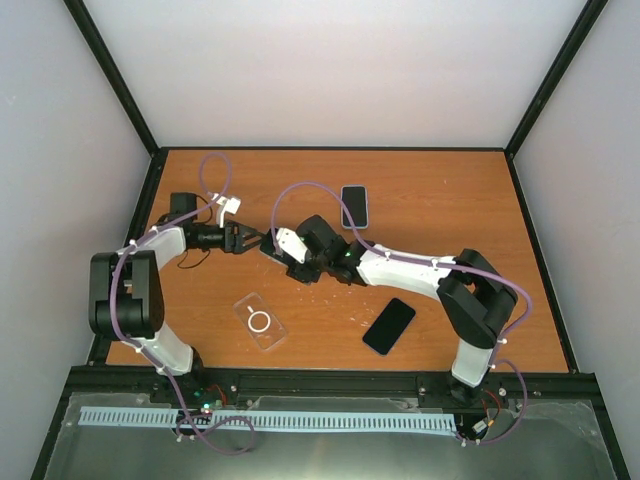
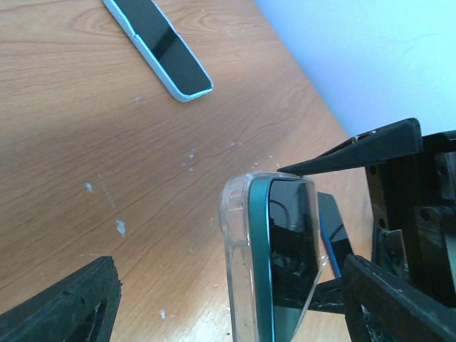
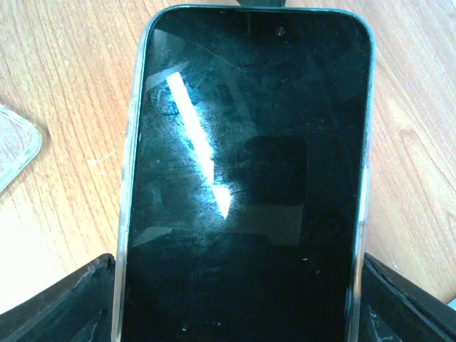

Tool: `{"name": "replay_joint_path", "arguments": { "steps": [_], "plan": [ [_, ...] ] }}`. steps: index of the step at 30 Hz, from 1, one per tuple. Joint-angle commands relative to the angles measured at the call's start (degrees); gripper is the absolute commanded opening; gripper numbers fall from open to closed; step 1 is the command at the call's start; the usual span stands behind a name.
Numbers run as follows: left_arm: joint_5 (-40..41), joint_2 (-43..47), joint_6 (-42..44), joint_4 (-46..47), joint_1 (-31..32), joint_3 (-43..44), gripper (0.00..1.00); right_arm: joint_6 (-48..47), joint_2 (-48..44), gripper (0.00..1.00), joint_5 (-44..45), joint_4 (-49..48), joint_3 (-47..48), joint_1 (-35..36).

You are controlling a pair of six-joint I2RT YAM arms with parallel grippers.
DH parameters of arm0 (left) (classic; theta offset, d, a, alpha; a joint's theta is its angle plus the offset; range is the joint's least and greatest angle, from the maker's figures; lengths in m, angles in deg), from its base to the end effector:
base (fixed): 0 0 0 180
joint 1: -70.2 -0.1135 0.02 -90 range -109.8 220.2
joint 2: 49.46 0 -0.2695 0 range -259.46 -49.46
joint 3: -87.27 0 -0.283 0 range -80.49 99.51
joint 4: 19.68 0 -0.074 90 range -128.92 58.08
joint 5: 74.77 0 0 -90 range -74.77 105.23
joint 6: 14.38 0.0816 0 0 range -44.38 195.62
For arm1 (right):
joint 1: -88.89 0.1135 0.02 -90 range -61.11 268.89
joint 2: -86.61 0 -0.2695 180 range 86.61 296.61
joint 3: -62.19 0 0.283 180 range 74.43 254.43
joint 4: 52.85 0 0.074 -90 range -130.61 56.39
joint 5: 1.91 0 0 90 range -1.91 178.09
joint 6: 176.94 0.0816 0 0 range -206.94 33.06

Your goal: Put the phone into the phone case

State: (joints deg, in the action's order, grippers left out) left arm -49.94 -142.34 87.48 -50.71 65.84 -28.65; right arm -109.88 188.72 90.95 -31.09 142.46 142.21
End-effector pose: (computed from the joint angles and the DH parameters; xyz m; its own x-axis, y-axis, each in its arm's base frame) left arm 0.3406 -0.0483 0.1527 -0.7567 0.0289 -0.6531 0.5910 0.4572 -0.6646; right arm 0.2732 0.3599 0.1645 -0.0756 -0.7532 -0.6535 -0.8783 0.3605 -0.3139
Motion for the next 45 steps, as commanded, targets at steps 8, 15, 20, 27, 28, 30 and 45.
{"name": "replay_joint_path", "arguments": {
  "steps": [8, 15, 20, 27, 28, 30, 45],
  "plan": [
    [-10.36, -3.54, 3.14, -5.06, -0.36, 2.10, 0.72, -1.47, -3.39, 0.55, 2.18, -6.18, -0.04, -0.06],
    [-12.12, -5.35, 4.49, -6.84, 0.20, 2.74, 0.55, -1.62, -3.16, 0.55, 2.11, -5.85, 0.85, -0.06],
    [-11.93, -4.78, 3.53, -6.17, 0.84, 2.67, 0.41, -1.67, -2.83, 0.55, 1.90, -5.62, 1.30, -0.05],
    [-11.33, -4.95, 2.28, -5.42, 0.84, 3.10, 0.16, -1.49, -2.94, 0.55, 2.31, -5.31, 1.58, -0.06],
    [-11.18, -4.82, 2.29, -5.34, 0.84, 3.10, 0.13, -1.36, -3.03, 0.55, 2.33, -5.31, 1.46, -0.06],
    [-10.92, -4.60, 2.29, -5.26, 0.84, 3.09, 0.06, -1.42, -3.08, 0.55, 2.41, -5.29, 1.25, -0.06],
    [-7.87, 1.70, 10.50, -9.16, 0.84, 3.91, 0.01, 0.91, -5.40, 1.00, -7.41, 7.54, 6.33, -2.73]
  ]
}}
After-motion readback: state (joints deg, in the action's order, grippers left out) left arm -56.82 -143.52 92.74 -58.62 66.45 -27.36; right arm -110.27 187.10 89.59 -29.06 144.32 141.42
